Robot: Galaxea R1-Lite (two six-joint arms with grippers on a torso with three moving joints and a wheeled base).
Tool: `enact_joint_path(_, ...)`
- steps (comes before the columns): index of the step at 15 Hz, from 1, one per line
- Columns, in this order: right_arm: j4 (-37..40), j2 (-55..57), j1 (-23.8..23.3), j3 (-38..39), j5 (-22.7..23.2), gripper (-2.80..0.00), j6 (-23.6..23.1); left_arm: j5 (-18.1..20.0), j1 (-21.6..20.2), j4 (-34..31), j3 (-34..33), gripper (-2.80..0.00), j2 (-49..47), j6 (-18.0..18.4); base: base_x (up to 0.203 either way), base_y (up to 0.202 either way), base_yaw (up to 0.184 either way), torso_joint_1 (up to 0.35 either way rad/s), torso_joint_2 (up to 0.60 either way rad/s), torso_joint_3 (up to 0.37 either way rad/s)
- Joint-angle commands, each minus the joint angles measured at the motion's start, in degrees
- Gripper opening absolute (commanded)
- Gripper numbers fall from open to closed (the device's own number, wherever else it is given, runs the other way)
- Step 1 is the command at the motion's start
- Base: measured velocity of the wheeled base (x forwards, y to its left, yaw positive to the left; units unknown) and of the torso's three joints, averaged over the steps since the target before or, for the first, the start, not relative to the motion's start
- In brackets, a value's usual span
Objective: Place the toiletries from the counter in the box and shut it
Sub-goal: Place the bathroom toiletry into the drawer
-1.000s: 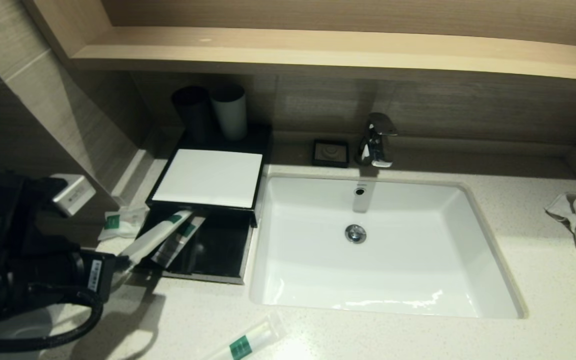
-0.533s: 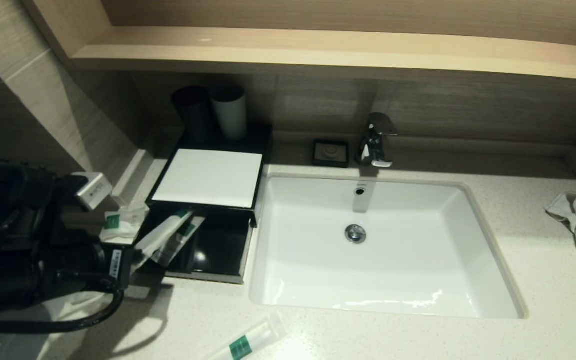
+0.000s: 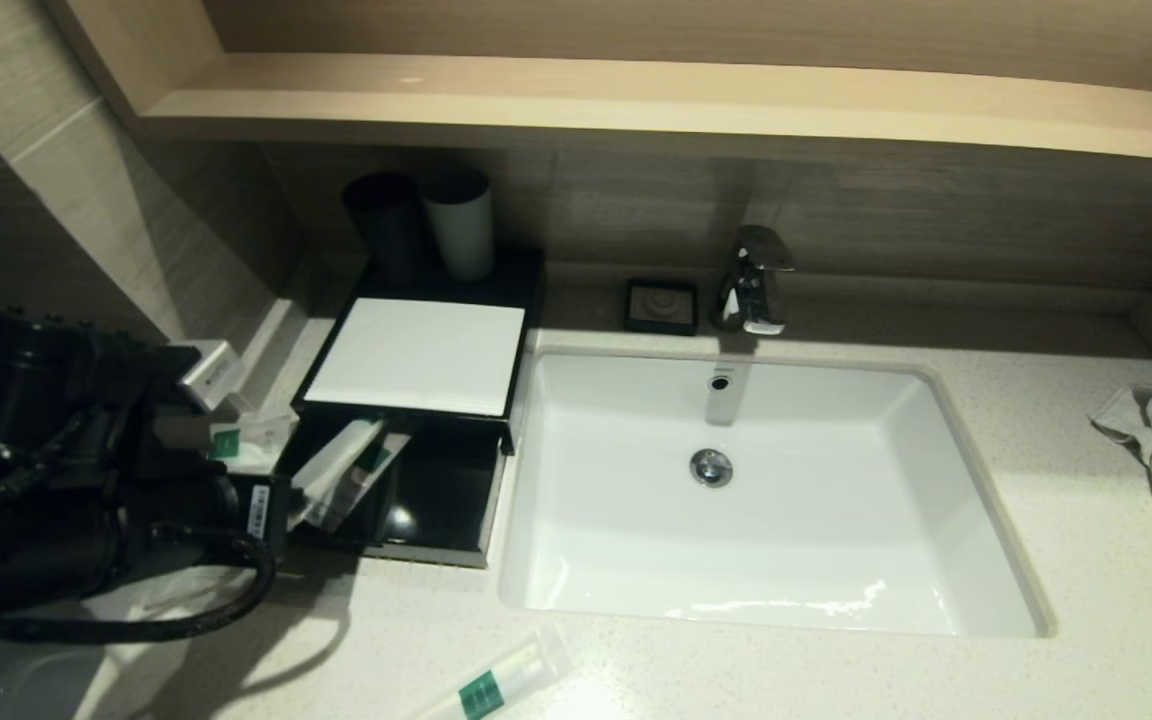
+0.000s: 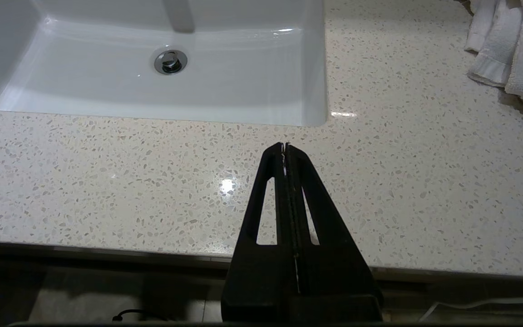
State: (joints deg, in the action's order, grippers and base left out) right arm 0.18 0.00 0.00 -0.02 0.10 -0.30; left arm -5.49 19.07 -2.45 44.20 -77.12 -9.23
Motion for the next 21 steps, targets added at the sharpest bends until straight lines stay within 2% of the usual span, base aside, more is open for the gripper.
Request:
enact_joint_path(1, -0.01, 0.0, 0.0, 0.02, -0.01, -2.8, -0.05, -0.05, 0.01, 0.9, -0.25, -2.8, -1.25, -0.09, 0.0, 0.0, 0.0, 0.0, 0.0, 0.0)
enact_joint_path(8, -0.01, 0.0, 0.0, 0.02, -0.01, -2.8, -0.05, 0.18, 0.35, 1.04, 0.21, -2.8, -4.17, -1.33, 0.0, 0.0, 0.0, 0.0, 0.0, 0.0)
enact_joint_path(13, -0.01, 0.0, 0.0, 0.02, -0.01, -2.8, -0.05, 0.65, 0.45, 7.2, -0.3, -2.8, -7.13, -1.75, 0.0, 0.0, 0.0, 0.0, 0.0, 0.0)
enact_joint_path(21, -0.01, 0.0, 0.0, 0.02, -0.01, -2.8, -0.05, 0.65, 1.24, 10.01, 0.45, -2.8, -9.71, -3.34, 0.0, 0.0, 0.0, 0.0, 0.0, 0.0)
